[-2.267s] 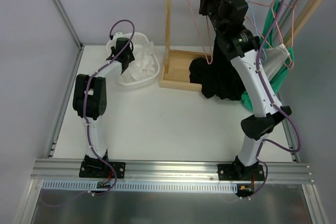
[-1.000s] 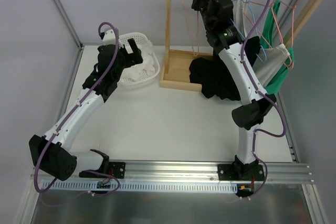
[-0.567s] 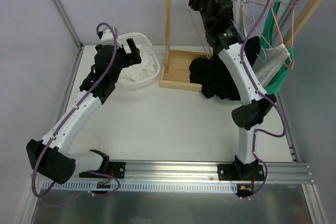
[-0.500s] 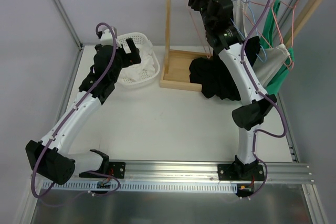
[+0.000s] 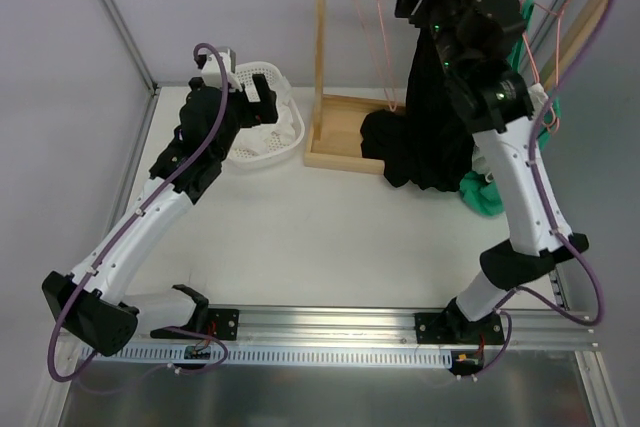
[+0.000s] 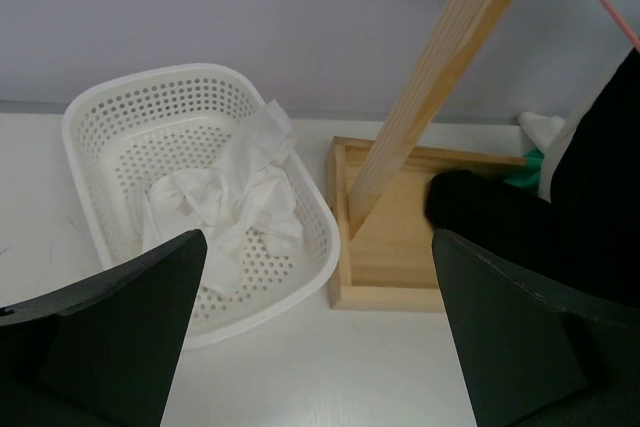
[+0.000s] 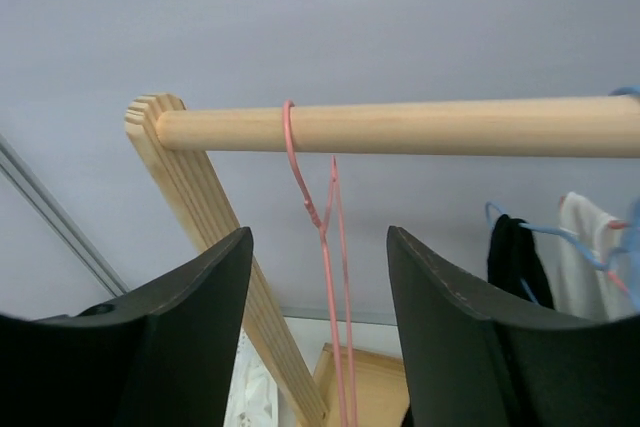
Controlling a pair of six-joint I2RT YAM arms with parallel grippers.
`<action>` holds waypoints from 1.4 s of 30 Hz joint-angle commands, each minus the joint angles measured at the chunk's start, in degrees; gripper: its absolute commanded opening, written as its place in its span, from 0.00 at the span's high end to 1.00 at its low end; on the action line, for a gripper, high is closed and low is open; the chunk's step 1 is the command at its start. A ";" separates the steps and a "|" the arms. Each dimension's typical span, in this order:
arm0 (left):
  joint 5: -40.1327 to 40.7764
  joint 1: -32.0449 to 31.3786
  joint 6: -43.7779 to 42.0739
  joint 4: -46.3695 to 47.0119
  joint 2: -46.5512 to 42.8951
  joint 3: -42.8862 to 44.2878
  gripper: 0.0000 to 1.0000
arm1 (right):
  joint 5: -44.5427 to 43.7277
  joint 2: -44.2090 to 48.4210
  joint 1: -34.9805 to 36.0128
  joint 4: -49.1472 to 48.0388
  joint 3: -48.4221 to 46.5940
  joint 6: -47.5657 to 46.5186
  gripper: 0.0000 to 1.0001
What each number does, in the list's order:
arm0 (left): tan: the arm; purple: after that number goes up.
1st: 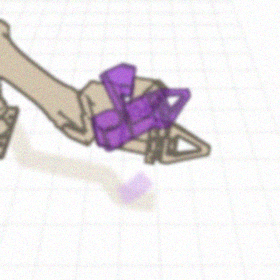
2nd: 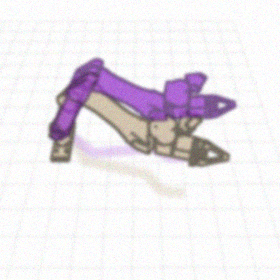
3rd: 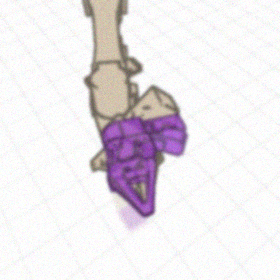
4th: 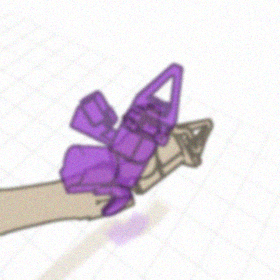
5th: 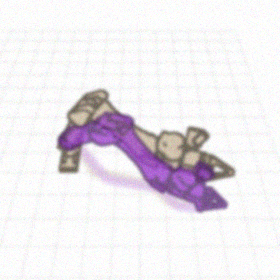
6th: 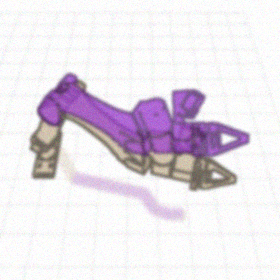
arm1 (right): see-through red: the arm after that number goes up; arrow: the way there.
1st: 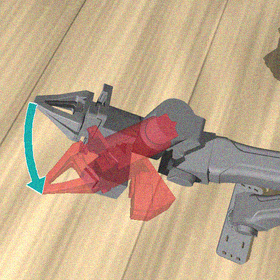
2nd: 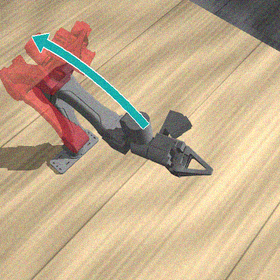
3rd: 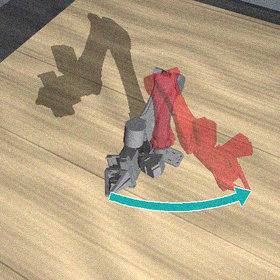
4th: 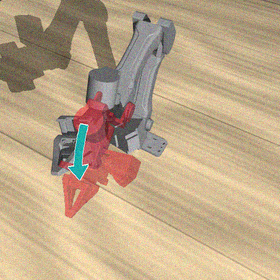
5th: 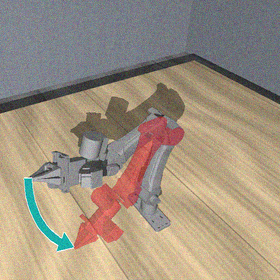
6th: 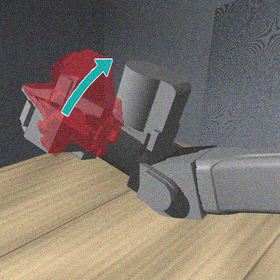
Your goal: Remove the tank top from the hanger
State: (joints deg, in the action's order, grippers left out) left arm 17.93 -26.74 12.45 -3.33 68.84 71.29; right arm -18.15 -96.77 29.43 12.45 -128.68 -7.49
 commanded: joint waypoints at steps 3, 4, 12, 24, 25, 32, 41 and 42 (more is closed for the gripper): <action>-1.41 -3.05 -3.74 1.31 -2.22 2.98 0.01 | 2.41 8.61 -1.74 8.98 -0.34 -2.97 0.37; -1.50 -3.40 -4.09 1.40 -2.39 2.89 0.01 | 3.81 9.49 -2.79 11.78 -0.95 -3.15 0.37; -3.60 -5.95 -5.42 1.40 -4.50 2.28 0.01 | 13.57 11.17 -12.45 19.10 -1.83 2.46 0.37; -6.51 -6.66 -7.08 1.40 -6.96 1.49 0.01 | 30.72 6.07 -25.47 21.65 -6.05 7.31 0.34; -6.51 -6.66 -7.09 1.40 -6.96 1.40 0.01 | 30.98 5.46 -25.56 21.57 -6.05 7.22 0.36; -6.51 -6.74 -7.44 1.40 -6.79 1.49 0.01 | 32.04 1.42 -26.18 21.48 -8.60 6.35 0.49; -6.68 -6.74 -8.32 1.31 -5.21 3.24 0.01 | 29.93 -2.10 -26.09 19.37 -10.10 3.62 0.51; -6.60 -6.74 -8.40 1.40 -5.03 3.42 0.01 | 29.93 -2.37 -26.09 19.11 -10.10 3.53 0.51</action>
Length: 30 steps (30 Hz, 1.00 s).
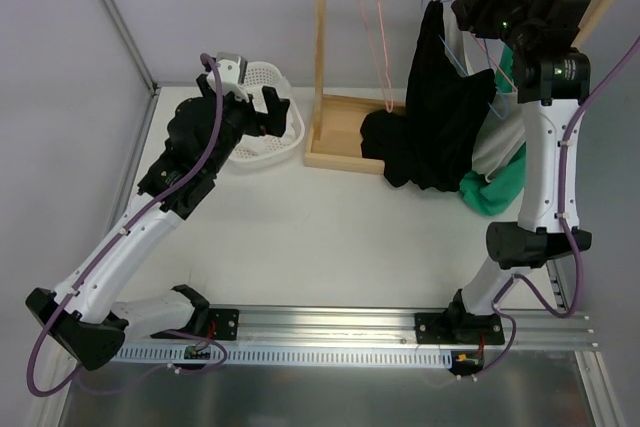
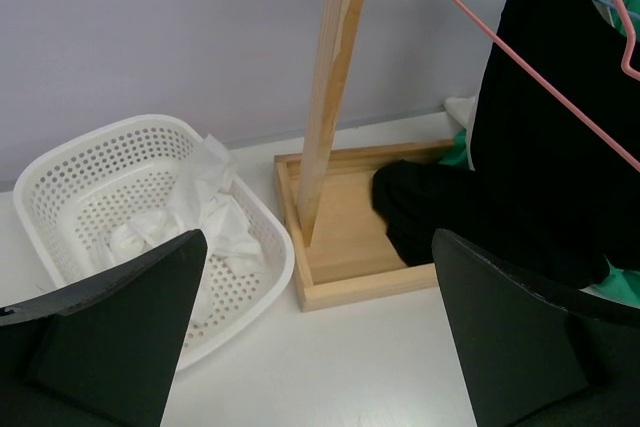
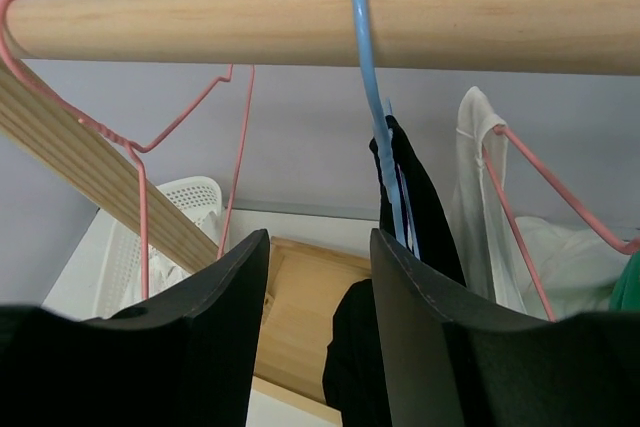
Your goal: Remove the tank top from the hanger
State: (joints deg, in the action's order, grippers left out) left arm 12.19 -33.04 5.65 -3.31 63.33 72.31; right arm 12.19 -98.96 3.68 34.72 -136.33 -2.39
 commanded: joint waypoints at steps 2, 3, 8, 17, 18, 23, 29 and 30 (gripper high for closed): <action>-0.76 -0.45 -2.04 1.38 0.74 2.92 0.01 | -0.49 -0.88 -0.34 -3.96 -2.53 -1.91 0.53; -0.59 -0.54 -2.22 1.38 0.83 3.18 0.01 | -0.58 -1.06 -0.34 -4.22 -2.53 -2.09 0.55; -0.06 -0.45 -3.19 1.29 1.97 4.59 0.01 | -2.52 -2.55 -0.34 -5.37 -3.32 -3.14 0.70; 0.30 -0.54 -4.68 1.55 3.90 6.34 0.01 | -2.17 -4.49 -0.43 -6.77 -3.59 -4.20 0.77; 0.21 -0.54 -4.86 1.55 4.08 6.44 0.01 | -2.25 -4.66 -0.43 -6.86 -3.59 -4.20 0.78; 0.56 -0.45 -5.12 1.55 4.17 6.96 0.01 | -0.68 -5.98 -0.43 -7.65 -3.68 -4.29 0.94; 1.00 -0.54 -5.12 1.64 4.08 6.44 0.01 | 0.91 -5.72 -0.43 -9.14 -3.24 -4.02 1.00; 1.00 -0.45 -5.12 1.64 4.17 6.52 0.01 | 1.00 -5.63 -0.52 -9.14 -3.24 -3.94 1.00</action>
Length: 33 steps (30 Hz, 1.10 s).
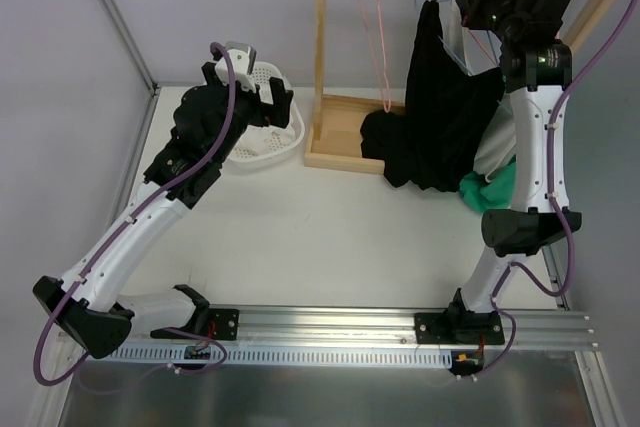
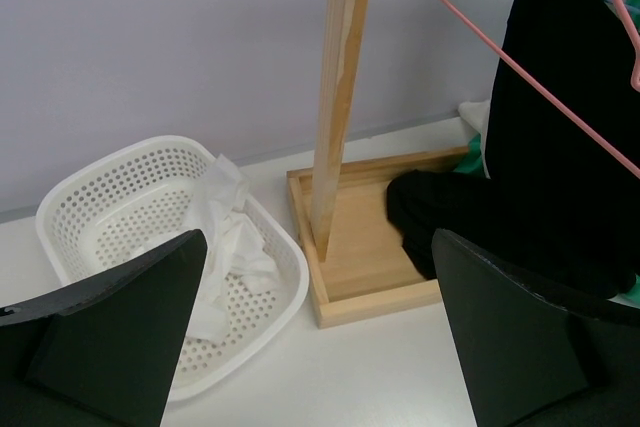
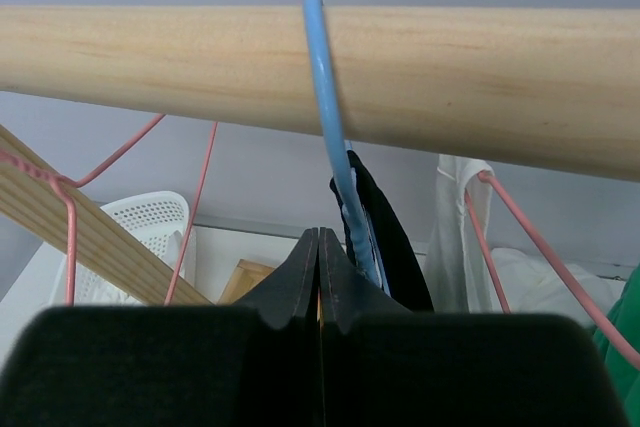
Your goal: Remove the tank top from the hanger
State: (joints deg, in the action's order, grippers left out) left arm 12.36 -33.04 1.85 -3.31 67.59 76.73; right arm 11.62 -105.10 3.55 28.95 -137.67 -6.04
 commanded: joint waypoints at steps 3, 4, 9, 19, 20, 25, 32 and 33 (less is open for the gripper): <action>0.47 -0.45 -1.32 1.73 0.35 2.63 0.01 | 1.83 0.95 -0.30 -3.81 -1.82 -0.11 1.00; 0.47 -0.54 -1.32 1.64 0.43 2.72 0.01 | 1.74 1.04 -0.30 -3.81 -1.82 0.07 1.00; 0.21 -0.45 -2.19 1.82 1.22 3.69 0.01 | 2.44 1.74 -0.30 -5.22 -1.90 0.77 1.00; -0.49 -0.45 -2.73 1.99 2.46 4.66 0.01 | 2.62 4.02 -0.39 -6.62 -2.08 2.79 1.00; -0.67 -0.54 -2.73 1.99 2.54 4.66 0.01 | 2.62 4.20 -0.39 -6.54 -1.91 2.79 1.00; -0.93 -0.45 -2.46 2.26 2.54 4.31 0.01 | 0.25 5.52 -0.56 -6.63 -0.15 2.53 0.46; -1.11 -0.54 -2.20 2.43 2.19 3.52 0.01 | 0.78 9.21 -1.09 -6.54 3.89 2.61 0.42; -1.02 -0.54 -2.29 2.52 2.11 3.52 0.01 | 0.78 9.38 -1.35 -6.54 4.16 2.96 0.42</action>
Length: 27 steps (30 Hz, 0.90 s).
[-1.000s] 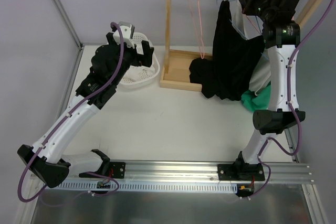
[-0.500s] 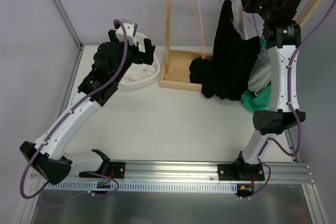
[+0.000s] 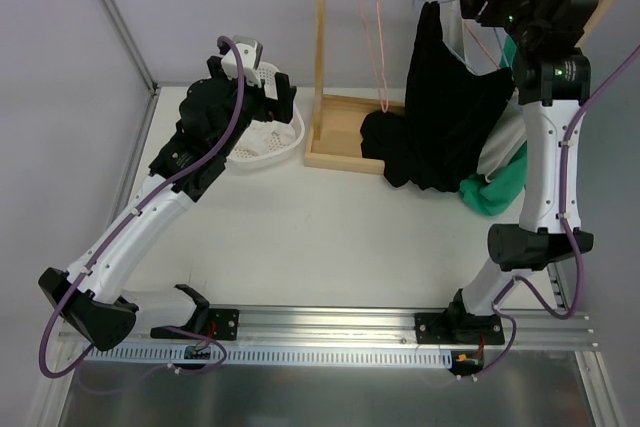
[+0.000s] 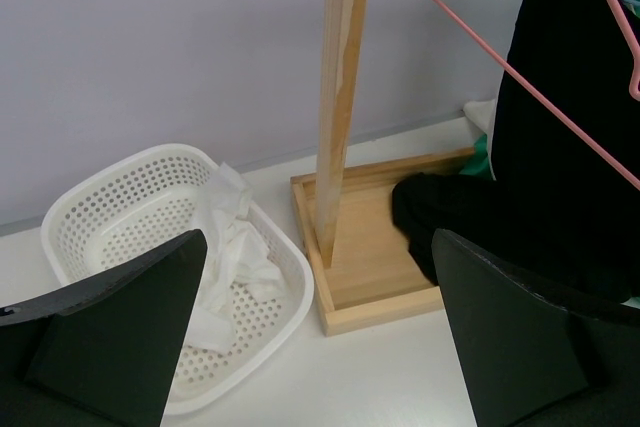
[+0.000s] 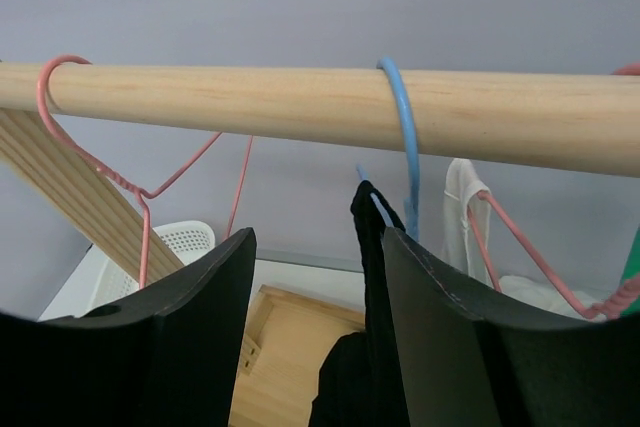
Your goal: Remove the tank top from the hanger
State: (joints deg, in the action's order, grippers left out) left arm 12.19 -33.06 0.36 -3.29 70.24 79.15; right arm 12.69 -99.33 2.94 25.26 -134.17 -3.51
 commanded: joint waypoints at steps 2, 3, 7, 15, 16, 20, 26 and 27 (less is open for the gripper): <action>-1.02 -0.52 -0.71 2.59 -0.63 1.00 0.01 | 1.19 4.05 -1.79 -2.76 1.19 1.92 0.42; -1.11 -0.52 -0.71 2.59 -0.71 1.00 0.01 | 1.72 4.06 -2.23 -2.67 1.19 3.49 0.43; -1.37 -0.52 -0.54 2.59 -1.07 0.74 0.01 | 4.62 4.76 -4.78 -1.18 1.45 9.39 0.44; -0.58 -1.04 -0.62 2.94 -1.42 -0.84 0.01 | 8.13 1.78 -8.74 -0.21 -0.73 11.94 0.44; -0.58 -1.04 -0.62 3.02 -1.33 -0.84 0.01 | 8.49 0.99 -8.83 -0.21 -1.70 11.77 0.45; -0.67 -1.04 -0.62 3.03 -0.10 -0.06 0.01 | 9.81 -2.36 -8.83 -0.21 -5.48 11.42 0.46; -0.41 -1.13 -1.77 3.03 1.74 1.44 0.01 | 11.66 -4.38 -8.83 -0.29 -6.72 9.49 0.47; -0.32 -1.13 -1.85 3.03 2.27 1.53 0.01 | 11.74 -4.73 -8.83 -0.21 -6.63 9.14 0.47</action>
State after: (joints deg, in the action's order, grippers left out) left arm 11.99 -33.78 0.14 -2.28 71.35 78.72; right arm 22.06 -103.94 -5.76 26.35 -138.26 6.61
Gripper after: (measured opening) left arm 0.990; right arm 0.532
